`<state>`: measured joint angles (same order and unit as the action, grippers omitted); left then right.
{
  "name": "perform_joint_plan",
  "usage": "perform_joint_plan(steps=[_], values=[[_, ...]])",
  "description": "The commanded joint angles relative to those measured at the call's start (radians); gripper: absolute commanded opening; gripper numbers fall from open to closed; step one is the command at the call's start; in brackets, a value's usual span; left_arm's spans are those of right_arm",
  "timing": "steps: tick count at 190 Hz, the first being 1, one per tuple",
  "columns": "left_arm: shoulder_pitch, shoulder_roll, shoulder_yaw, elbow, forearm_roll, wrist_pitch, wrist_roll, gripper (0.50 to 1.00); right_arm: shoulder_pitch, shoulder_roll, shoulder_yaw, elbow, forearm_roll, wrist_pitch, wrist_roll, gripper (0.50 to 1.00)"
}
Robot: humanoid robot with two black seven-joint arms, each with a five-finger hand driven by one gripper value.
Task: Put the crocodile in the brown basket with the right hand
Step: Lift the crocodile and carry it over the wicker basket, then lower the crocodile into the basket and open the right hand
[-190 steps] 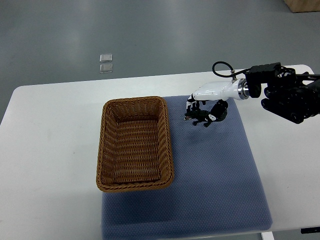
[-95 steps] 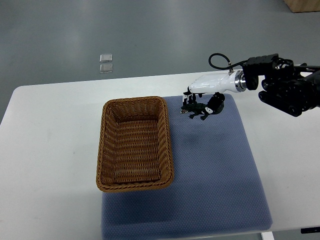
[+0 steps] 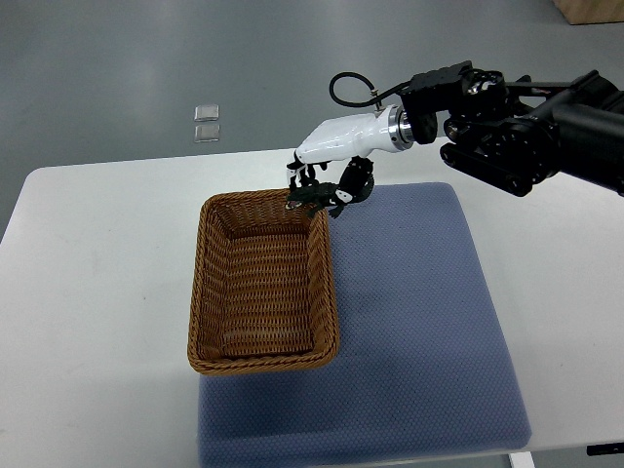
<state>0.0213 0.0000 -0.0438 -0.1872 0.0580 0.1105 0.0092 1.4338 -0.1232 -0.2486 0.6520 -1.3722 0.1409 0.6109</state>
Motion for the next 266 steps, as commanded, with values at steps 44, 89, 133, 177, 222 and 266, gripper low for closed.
perform_joint_plan(steps=[44, 89, 133, 177, 222, 266], values=[[0.0, 0.0, 0.001, 0.0, -0.001, 0.0, 0.0, 1.0, 0.046, 0.123, -0.037, 0.0, -0.01, 0.006, 0.0, 0.5], [0.0, 0.0, 0.001, 0.0, 0.0, 0.0, 0.0, 1.0, 0.056, 0.123, -0.049, 0.0, -0.011, 0.005, 0.0, 0.5], [-0.001, 0.0, 0.001, 0.0, 0.0, 0.0, 0.0, 1.0, 0.016, 0.123, -0.049, 0.0, -0.008, -0.007, 0.0, 0.5], [0.0, 0.0, 0.001, 0.0, 0.0, 0.0, 0.0, 1.0, -0.03, 0.123, -0.046, 0.0, 0.002, -0.07, 0.0, 0.5], [0.0, 0.0, 0.001, 0.0, 0.0, 0.0, 0.0, 1.0, -0.047, 0.123, -0.04, 0.0, 0.005, -0.104, 0.0, 0.5], [0.0, 0.0, 0.001, 0.0, 0.0, 0.0, 0.0, 1.0, -0.067, 0.123, -0.037, 0.015, 0.005, -0.124, 0.0, 0.5]])
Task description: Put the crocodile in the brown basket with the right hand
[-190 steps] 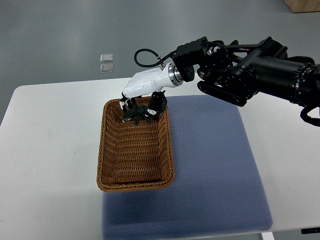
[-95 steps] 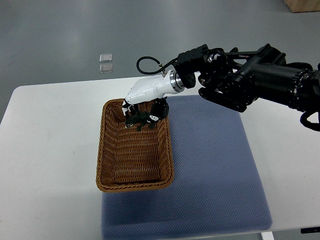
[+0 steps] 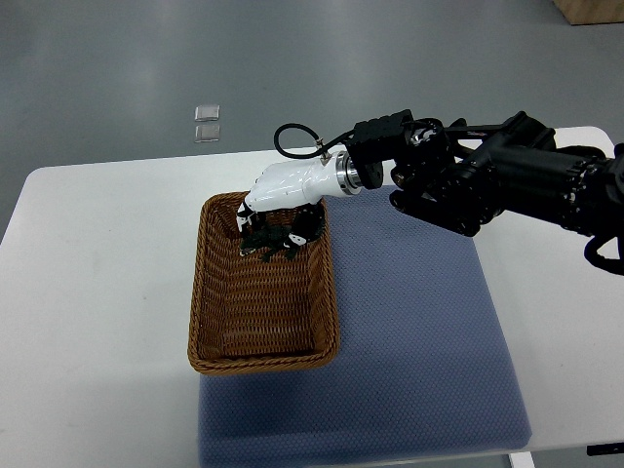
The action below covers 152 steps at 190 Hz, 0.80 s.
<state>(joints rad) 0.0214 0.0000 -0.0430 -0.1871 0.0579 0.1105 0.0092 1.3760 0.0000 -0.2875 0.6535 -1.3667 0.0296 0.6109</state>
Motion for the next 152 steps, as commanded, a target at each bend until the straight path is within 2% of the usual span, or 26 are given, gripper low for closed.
perform_joint_plan(steps=[1, 16, 17, 18, 19, 20, 21, 22, 23, 24, 25, 32, 36, 38, 39, 40, 47, 51, 118, 152], values=[[0.0, 0.0, 0.0, 0.0, 0.0, 0.0, 0.0, 1.0, -0.009, 0.0, 0.002, 0.014, 0.0, -0.013, 0.0, 0.5], [-0.001, 0.0, 0.0, 0.0, 0.0, 0.0, 0.0, 1.0, -0.012, 0.0, 0.002, 0.02, 0.001, -0.023, 0.0, 0.5], [0.0, 0.0, 0.0, 0.0, 0.0, 0.0, 0.0, 1.0, -0.012, 0.0, 0.002, 0.02, 0.001, -0.025, 0.0, 0.523], [0.0, 0.0, 0.0, 0.0, 0.0, 0.0, 0.0, 1.0, -0.012, 0.0, 0.002, 0.02, 0.001, -0.025, 0.0, 0.523], [0.0, 0.0, 0.0, 0.0, 0.0, 0.0, 0.0, 1.0, -0.014, 0.0, 0.002, 0.021, 0.001, -0.027, 0.0, 0.571], [0.0, 0.0, 0.0, 0.0, 0.0, 0.0, 0.0, 1.0, -0.014, 0.0, 0.002, 0.021, 0.001, -0.027, 0.0, 0.572], [0.0, 0.0, 0.0, 0.0, 0.0, 0.0, 0.0, 1.0, -0.014, 0.0, 0.004, 0.021, 0.001, -0.028, 0.0, 0.61], [0.0, 0.0, 0.0, 0.0, 0.0, 0.0, 0.0, 1.0, -0.014, 0.0, 0.004, 0.021, 0.001, -0.028, 0.0, 0.611], [0.0, 0.0, 0.0, 0.0, 0.0, 0.0, 0.0, 1.0, -0.014, 0.0, 0.004, 0.021, 0.001, -0.031, 0.0, 0.645], [0.0, 0.0, 0.0, 0.0, 0.0, 0.0, 0.0, 1.0, -0.014, 0.0, 0.004, 0.021, 0.001, -0.031, 0.0, 0.646], [0.0, 0.0, 0.0, 0.0, 0.0, 0.0, 0.0, 1.0, -0.014, 0.0, 0.004, 0.021, 0.003, -0.033, 0.0, 0.674], [0.0, 0.0, 0.0, 0.0, 0.0, 0.0, 0.0, 1.0, -0.014, 0.0, 0.004, 0.021, 0.008, -0.039, 0.0, 0.731], [0.0, 0.0, 0.0, 0.0, 0.0, 0.0, 0.0, 1.0, -0.014, 0.0, 0.004, 0.023, 0.015, -0.043, 0.0, 0.784], [0.0, 0.0, 0.0, 0.0, 0.0, 0.0, 0.0, 1.0, -0.014, 0.0, 0.004, 0.023, 0.015, -0.043, 0.0, 0.785], [0.0, 0.0, 0.0, 0.0, 0.0, 0.0, 0.0, 1.0, -0.014, 0.0, 0.004, 0.023, 0.018, -0.043, 0.0, 0.805], [0.0, 0.0, 0.0, 0.0, 0.0, 0.0, 0.0, 1.0, -0.014, 0.0, 0.004, 0.023, 0.018, -0.043, 0.0, 0.805], [0.0, 0.0, 0.0, 0.0, -0.001, 0.0, 0.0, 1.0, -0.014, 0.0, 0.004, 0.023, 0.035, -0.043, 0.0, 0.899], [0.0, 0.0, 0.0, 0.0, 0.0, 0.0, 0.0, 1.0, -0.014, 0.0, 0.004, 0.021, 0.047, -0.043, 0.0, 0.917], [0.0, 0.0, 0.0, 0.0, 0.0, 0.0, 0.0, 1.0, -0.009, 0.0, 0.007, 0.014, 0.136, -0.03, 0.0, 0.926], [0.0, 0.0, 0.0, 0.0, -0.001, 0.0, 0.0, 1.0, -0.011, 0.0, 0.011, 0.011, 0.428, 0.076, -0.006, 0.928]])
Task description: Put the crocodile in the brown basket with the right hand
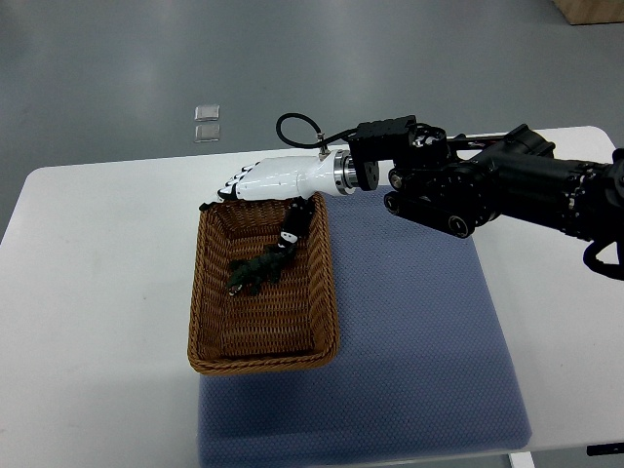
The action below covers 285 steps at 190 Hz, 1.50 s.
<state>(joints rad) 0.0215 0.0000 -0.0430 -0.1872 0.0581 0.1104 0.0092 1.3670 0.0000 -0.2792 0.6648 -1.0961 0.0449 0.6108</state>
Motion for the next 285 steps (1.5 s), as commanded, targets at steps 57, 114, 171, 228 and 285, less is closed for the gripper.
perform_joint_plan(steps=[57, 114, 171, 228, 285], values=[[0.0, 0.0, 0.0, 0.0, 0.0, 0.0, 0.0, 1.0, -0.071, -0.011, 0.172, -0.002, 0.456, 0.211, -0.129, 0.928], [0.0, 0.0, 0.0, 0.0, 0.0, 0.0, 0.0, 1.0, -0.279, -0.141, 0.538, -0.008, 0.63, 0.365, -0.388, 0.928], [0.0, 0.0, 0.0, 0.0, 0.0, 0.0, 0.0, 1.0, -0.387, -0.183, 0.612, -0.094, 0.964, 0.378, -0.494, 0.928], [0.0, 0.0, 0.0, 0.0, 0.0, 0.0, 0.0, 1.0, -0.43, -0.229, 0.63, -0.168, 1.053, 0.392, -0.496, 0.928], [0.0, 0.0, 0.0, 0.0, 0.0, 0.0, 0.0, 1.0, -0.474, -0.235, 0.657, -0.169, 1.151, 0.418, -0.503, 0.928]])
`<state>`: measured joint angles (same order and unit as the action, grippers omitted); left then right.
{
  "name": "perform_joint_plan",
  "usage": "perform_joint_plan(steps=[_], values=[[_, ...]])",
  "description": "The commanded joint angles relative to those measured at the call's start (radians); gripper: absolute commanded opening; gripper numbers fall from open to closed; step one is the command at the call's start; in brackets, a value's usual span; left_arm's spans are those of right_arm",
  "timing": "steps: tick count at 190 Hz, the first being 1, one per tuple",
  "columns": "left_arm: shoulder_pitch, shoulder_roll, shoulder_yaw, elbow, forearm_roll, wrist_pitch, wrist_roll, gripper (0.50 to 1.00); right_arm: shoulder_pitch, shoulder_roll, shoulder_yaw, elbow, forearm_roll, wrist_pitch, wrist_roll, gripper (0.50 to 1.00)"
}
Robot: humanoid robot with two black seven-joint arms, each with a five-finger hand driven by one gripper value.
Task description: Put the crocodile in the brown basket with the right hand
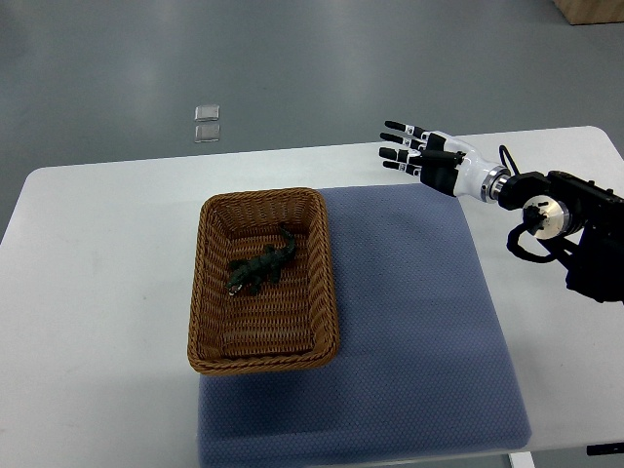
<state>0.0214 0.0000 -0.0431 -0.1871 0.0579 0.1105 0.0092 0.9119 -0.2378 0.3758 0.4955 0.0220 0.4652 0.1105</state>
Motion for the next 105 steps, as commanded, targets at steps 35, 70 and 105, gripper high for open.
perform_joint_plan(steps=[35, 70, 105], values=[[0.0, 0.0, 0.0, 0.0, 0.0, 0.0, 0.0, 1.0, -0.031, 0.0, 0.002, 0.0, 0.081, -0.01, 0.008, 0.928], [0.0, 0.0, 0.0, 0.0, 0.0, 0.0, 0.0, 1.0, -0.034, -0.003, 0.002, -0.003, 0.081, -0.008, 0.011, 0.928], [0.0, 0.0, -0.001, 0.0, 0.0, 0.0, 0.0, 1.0, -0.034, -0.005, 0.002, -0.006, 0.081, -0.01, 0.012, 0.928]])
